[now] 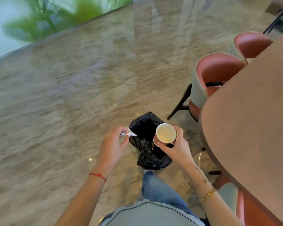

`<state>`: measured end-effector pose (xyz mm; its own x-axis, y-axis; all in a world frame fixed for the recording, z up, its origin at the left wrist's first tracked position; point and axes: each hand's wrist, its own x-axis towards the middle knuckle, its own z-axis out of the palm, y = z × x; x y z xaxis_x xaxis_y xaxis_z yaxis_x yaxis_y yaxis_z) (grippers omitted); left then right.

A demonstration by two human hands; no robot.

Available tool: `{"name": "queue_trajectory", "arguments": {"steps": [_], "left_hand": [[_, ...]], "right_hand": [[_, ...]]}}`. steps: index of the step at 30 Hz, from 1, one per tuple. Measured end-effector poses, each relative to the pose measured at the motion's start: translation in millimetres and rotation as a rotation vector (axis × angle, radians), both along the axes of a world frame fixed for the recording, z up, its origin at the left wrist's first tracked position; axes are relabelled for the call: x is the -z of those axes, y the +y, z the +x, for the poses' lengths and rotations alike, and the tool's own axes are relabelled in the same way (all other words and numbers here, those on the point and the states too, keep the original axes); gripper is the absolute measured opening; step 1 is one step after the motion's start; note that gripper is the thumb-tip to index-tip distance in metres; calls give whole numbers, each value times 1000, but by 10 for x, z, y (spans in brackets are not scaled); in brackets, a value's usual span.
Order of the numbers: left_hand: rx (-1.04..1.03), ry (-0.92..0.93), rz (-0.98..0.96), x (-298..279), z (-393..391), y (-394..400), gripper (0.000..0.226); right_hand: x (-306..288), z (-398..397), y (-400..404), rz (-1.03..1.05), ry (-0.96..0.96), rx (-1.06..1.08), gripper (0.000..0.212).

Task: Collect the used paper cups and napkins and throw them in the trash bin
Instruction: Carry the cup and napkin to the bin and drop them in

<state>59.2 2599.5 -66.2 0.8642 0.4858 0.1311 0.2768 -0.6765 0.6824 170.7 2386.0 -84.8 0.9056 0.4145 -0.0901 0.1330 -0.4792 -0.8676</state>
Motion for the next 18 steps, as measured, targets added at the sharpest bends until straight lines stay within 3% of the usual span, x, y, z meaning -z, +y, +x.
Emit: {"name": "queue_trajectory", "arguments": {"steps": [10,18], "left_hand": [[114,153,11,385,1479,401,11],[239,312,-83,788,2103,534,13]], "right_hand": [[388,1132,324,-141,147,70,72],[826,1494,601,-225,305,88,75]]}}
